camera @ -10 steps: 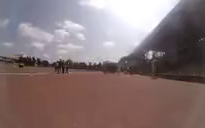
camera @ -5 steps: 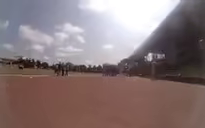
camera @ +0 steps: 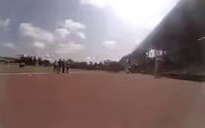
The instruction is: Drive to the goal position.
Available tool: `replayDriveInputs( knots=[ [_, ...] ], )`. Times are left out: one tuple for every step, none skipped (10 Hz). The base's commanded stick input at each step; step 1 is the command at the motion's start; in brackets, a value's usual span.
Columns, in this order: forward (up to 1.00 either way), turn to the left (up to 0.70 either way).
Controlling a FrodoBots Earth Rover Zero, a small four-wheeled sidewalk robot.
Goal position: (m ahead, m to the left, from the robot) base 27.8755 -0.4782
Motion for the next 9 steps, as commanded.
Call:
replayDriveInputs(
  knots=[
    [0.7,0.0],
    [0.7,0.0],
    [0.7,0.0],
    [0.7,0.0],
    [0.7,0.0],
    [0.7,0.0],
    [0.7,0.0],
    [0.7,0.0],
    [0.7,0.0]
  ],
)
